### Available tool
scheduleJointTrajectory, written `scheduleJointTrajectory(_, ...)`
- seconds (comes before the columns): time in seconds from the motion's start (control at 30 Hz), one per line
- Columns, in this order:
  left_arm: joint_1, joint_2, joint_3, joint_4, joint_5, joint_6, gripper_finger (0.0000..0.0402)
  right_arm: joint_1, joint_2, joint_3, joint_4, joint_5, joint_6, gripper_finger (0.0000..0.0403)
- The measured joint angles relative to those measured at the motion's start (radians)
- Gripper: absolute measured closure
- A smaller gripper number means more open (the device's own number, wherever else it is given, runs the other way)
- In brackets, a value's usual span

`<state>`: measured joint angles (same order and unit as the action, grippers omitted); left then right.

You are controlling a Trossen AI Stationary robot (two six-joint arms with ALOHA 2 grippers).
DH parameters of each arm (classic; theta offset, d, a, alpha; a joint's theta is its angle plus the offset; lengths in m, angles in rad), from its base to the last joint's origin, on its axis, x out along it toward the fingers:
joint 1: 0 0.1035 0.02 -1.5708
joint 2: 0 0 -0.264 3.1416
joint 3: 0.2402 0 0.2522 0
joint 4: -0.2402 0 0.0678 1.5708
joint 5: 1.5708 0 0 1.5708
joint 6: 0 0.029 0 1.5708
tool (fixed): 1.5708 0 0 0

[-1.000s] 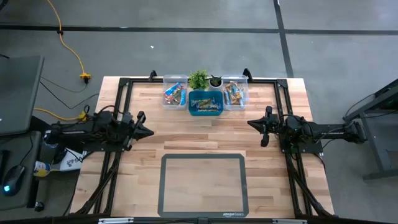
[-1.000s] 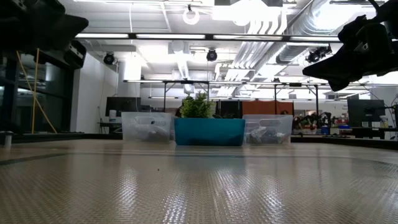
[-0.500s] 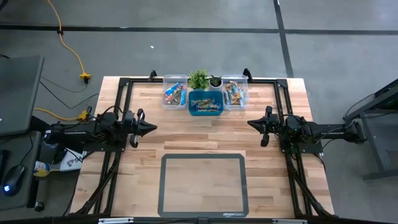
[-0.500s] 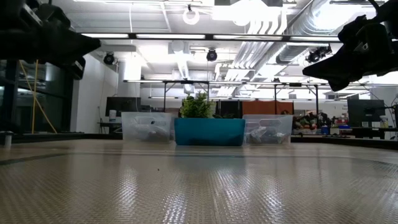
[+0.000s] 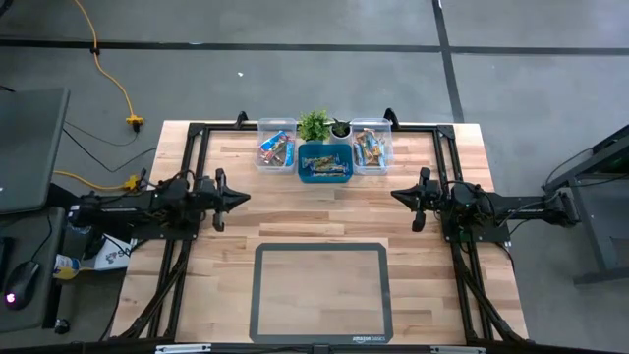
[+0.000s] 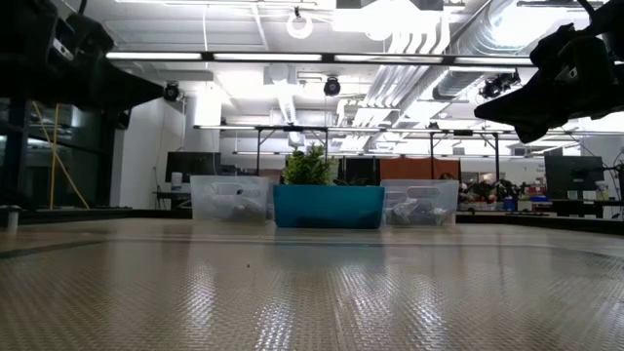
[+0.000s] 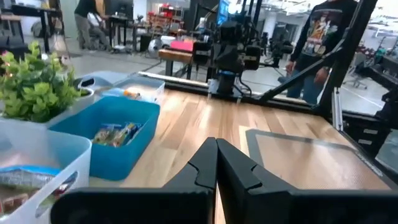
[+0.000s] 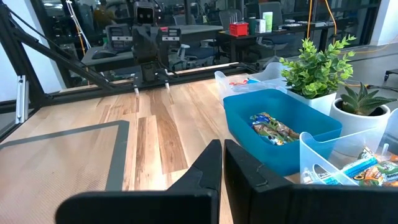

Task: Pick and place Granola Bars by type
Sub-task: Return to Home Position

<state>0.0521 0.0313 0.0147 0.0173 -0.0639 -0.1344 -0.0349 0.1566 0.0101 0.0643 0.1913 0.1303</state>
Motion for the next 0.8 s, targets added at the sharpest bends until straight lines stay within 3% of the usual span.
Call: scheduleJointTrajectory(0.8, 0.000, 0.020, -0.001, 0.000, 0.002, -0.001, 0.0400, 0.000, 0.000, 0.000, 0.000, 0.000, 0.000, 0.0402)
